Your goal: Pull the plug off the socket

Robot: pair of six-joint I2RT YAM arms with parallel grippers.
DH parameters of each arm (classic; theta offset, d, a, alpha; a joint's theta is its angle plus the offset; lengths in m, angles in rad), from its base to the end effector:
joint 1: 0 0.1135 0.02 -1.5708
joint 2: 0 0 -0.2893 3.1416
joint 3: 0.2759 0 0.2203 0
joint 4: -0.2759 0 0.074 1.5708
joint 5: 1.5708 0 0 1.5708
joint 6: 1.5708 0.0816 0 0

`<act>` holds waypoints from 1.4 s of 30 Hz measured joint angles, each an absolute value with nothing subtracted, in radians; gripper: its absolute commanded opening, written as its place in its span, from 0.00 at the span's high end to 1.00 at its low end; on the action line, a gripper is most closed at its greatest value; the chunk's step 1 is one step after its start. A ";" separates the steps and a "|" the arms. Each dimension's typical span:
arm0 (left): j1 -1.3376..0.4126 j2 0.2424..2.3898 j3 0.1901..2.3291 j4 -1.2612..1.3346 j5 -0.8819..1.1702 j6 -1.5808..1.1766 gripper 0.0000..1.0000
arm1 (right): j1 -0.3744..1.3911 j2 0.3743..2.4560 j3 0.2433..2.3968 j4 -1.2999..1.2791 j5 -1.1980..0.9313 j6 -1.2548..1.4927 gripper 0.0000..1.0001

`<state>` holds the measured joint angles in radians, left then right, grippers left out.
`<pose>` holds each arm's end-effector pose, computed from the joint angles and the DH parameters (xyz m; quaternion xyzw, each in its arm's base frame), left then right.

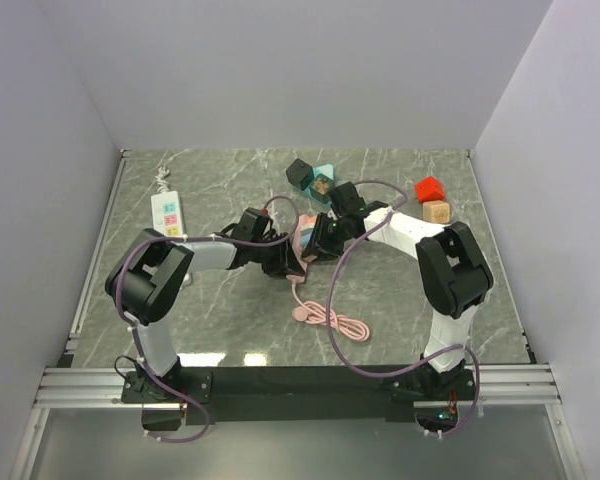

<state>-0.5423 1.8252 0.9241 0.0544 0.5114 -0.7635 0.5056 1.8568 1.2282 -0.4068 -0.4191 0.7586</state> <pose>0.2942 -0.2239 0.1558 -0.0108 0.9091 -0.3961 0.1285 0.3200 0.2151 0.1872 0.0644 0.9427 0.3147 0.0902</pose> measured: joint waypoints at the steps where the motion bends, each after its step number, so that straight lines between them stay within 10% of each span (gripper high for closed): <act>1: -0.544 1.827 0.932 0.043 0.505 -0.760 0.99 | 0.505 1.855 1.228 -0.407 -0.414 0.757 1.00; 23: -0.525 1.858 0.971 0.041 0.447 -0.749 0.99 | 0.369 1.612 1.040 -0.288 -0.437 0.822 1.00; 42: -0.524 1.856 0.969 0.045 0.459 -0.749 0.99 | -0.117 1.761 1.070 -0.240 -0.152 0.878 0.89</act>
<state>-0.5240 1.8557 0.9691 0.0448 0.4591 -0.7494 -0.1165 1.7611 1.0702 -0.2401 -0.1516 0.8783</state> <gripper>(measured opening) 0.361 0.390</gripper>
